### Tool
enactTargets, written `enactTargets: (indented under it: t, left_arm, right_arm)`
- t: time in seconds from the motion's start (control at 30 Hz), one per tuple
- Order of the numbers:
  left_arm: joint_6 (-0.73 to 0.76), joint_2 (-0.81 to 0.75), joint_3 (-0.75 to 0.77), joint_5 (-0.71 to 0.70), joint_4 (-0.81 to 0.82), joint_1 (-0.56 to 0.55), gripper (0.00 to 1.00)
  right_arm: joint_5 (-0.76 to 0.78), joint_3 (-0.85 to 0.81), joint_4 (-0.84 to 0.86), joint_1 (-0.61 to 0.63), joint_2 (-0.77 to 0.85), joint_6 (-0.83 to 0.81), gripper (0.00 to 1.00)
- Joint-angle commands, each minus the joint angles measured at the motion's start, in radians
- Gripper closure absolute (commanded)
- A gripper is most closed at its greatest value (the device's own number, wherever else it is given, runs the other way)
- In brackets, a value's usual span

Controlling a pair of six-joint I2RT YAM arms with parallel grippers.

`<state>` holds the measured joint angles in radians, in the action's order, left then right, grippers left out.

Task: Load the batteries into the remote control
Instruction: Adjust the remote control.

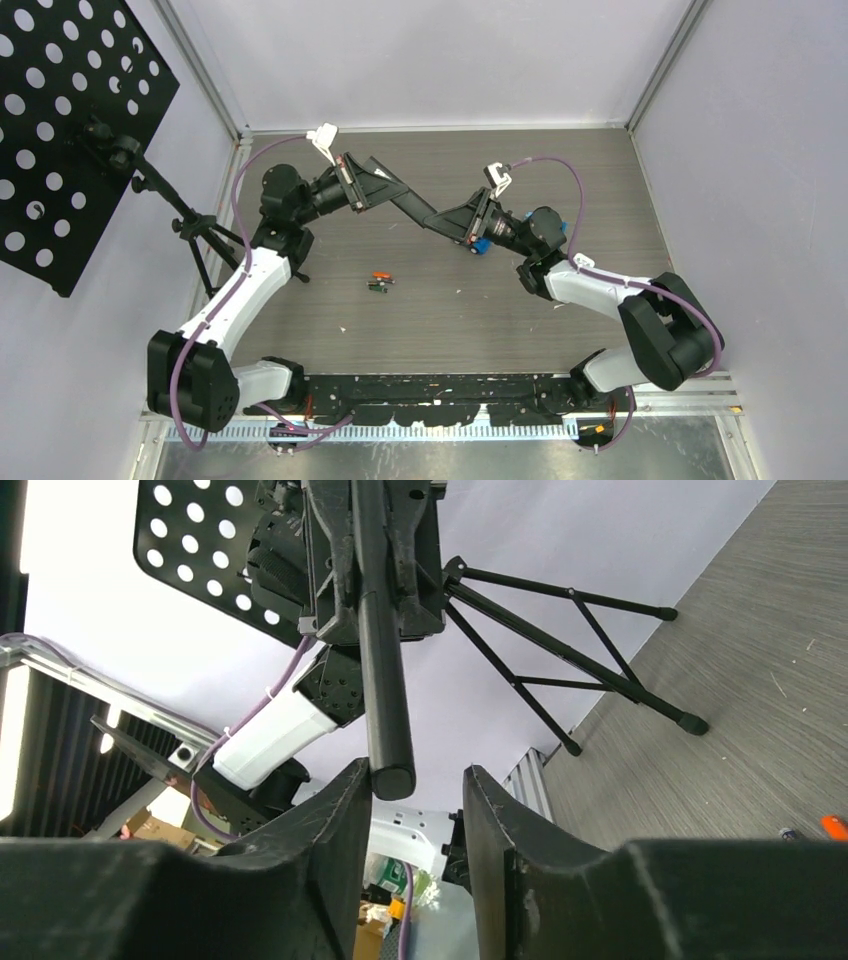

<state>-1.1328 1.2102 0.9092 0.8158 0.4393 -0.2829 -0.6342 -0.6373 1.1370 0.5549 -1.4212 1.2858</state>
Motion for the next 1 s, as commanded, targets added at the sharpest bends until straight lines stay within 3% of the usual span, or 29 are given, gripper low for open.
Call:
enactTargets:
  t: [0.0,0.07,0.13,0.3,0.47,0.57,0.6,0.7,0.97]
  left_arm:
    - [-0.065,-0.033,0.011,-0.004,0.18,0.008,1.0]
    - [-0.072,-0.024,0.001,-0.004,0.189,0.008,1.0]
    - [-0.092,-0.012,-0.012,-0.003,0.218,0.008,1.0]
    - [-0.163,0.018,-0.044,0.0,0.328,0.008,1.0]
    - [-0.184,0.021,-0.06,-0.005,0.349,0.008,1.0]
    - [-0.186,0.014,-0.068,-0.062,0.345,0.008,1.0]
    - [-0.187,0.011,-0.07,-0.021,0.342,0.008,1.0]
    - [-0.198,0.006,-0.074,-0.032,0.337,0.008,1.0]
    - [-0.289,0.015,-0.036,-0.101,0.366,0.008,1.0]
  right_arm:
    - [-0.009,0.005,-0.026,-0.007,-0.006,-0.013,0.47]
    - [0.014,-0.002,0.001,-0.007,-0.007,0.02,0.33]
    - [0.03,-0.024,0.044,-0.005,-0.029,0.073,0.28]
    - [0.09,-0.097,0.161,0.016,-0.099,0.211,0.26]
    - [0.152,-0.147,0.043,0.06,-0.097,0.164,0.26]
    - [0.201,-0.168,-0.092,0.081,-0.074,0.108,0.31]
    - [0.215,-0.176,-0.137,0.087,-0.064,0.087,0.34]
    - [0.251,-0.193,-0.275,0.097,-0.043,0.036,0.47]
    - [0.248,-0.112,-0.223,0.096,-0.053,0.025,0.79]
